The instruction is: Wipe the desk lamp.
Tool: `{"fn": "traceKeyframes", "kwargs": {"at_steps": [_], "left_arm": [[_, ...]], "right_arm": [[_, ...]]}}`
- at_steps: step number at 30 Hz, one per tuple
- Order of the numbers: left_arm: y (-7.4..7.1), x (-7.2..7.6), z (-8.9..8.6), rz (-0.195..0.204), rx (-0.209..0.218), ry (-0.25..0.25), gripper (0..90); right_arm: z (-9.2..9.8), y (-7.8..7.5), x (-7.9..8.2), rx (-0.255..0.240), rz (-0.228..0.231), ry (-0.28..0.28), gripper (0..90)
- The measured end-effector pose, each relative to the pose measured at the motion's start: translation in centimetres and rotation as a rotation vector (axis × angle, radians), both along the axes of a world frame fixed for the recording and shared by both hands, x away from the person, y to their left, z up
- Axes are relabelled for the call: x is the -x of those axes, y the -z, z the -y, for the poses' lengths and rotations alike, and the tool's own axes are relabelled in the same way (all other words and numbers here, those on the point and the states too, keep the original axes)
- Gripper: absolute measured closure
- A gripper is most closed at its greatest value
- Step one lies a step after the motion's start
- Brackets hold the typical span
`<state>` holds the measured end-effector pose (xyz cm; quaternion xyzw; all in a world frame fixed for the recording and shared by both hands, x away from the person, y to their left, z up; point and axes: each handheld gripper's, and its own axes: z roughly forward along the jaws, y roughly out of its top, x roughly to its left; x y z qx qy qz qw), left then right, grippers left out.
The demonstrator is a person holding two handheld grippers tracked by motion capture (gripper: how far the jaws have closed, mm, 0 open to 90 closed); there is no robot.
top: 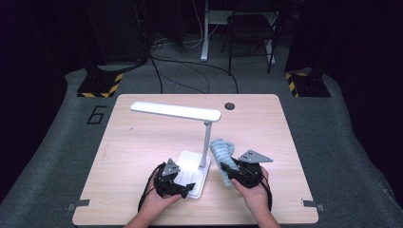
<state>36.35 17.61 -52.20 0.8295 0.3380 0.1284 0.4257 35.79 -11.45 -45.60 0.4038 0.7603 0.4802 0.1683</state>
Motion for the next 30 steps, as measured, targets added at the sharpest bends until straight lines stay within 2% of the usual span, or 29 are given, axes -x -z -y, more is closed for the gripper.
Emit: {"fn": "traceKeyframes", "kwargs": {"at_steps": [4,8,20,25,30], "left_arm": [[0.1,0.0,0.1,0.0,0.008,0.009,5.3],[0.1,-0.1,0.0,0.007,0.013,0.016,4.9],[0.3,-0.1,0.0,0.015,0.027,0.024,5.1],[0.3,0.0,0.1,0.018,0.028,0.014,5.2],[0.3,0.0,0.2,0.018,0.027,0.013,5.2]], "right_arm": [[-0.8,-0.5,-0.1,-0.007,0.014,-0.011,59.8],[-1.6,-0.9,-0.2,-0.017,0.009,-0.009,59.7],[-3.1,0.1,-0.4,-0.026,-0.011,-0.021,59.9],[-3.7,1.5,-0.9,-0.016,-0.052,-0.023,60.5],[-3.9,2.8,-1.9,-0.022,-0.125,-0.006,60.9]]}}
